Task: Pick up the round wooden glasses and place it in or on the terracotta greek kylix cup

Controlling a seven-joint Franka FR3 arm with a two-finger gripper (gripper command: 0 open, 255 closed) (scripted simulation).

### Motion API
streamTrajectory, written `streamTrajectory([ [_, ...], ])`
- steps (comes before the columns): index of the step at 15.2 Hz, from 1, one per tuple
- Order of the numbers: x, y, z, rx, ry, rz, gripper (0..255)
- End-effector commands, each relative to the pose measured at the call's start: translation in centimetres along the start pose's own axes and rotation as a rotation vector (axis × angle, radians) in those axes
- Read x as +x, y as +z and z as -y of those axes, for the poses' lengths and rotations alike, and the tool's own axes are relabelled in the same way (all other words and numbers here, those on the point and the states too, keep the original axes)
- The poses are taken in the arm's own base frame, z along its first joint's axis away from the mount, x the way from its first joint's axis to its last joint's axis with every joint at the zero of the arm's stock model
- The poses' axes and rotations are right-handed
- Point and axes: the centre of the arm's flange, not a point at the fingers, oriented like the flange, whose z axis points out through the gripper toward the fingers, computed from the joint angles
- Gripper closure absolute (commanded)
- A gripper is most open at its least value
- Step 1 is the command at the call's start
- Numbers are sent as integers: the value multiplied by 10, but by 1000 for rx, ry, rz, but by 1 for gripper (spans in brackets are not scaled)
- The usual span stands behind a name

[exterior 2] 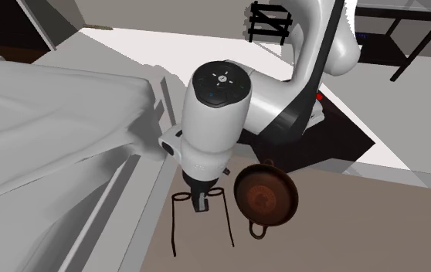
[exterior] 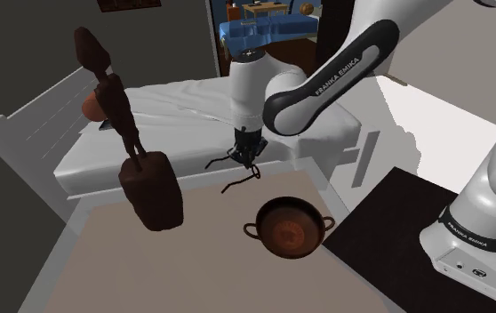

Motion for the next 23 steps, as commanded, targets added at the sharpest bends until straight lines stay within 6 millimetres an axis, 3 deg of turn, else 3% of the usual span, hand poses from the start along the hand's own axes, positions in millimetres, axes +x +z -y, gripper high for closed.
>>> streamTrajectory([
  [1,2,-10,0,0,0,0,255],
  [2,2,-11,0,0,0,0,255],
  [16,-170,-38,-61,0,0,0,255],
  [17,-189,-41,-68,0,0,0,255],
  [23,-195,-10,-67,0,0,0,255],
])
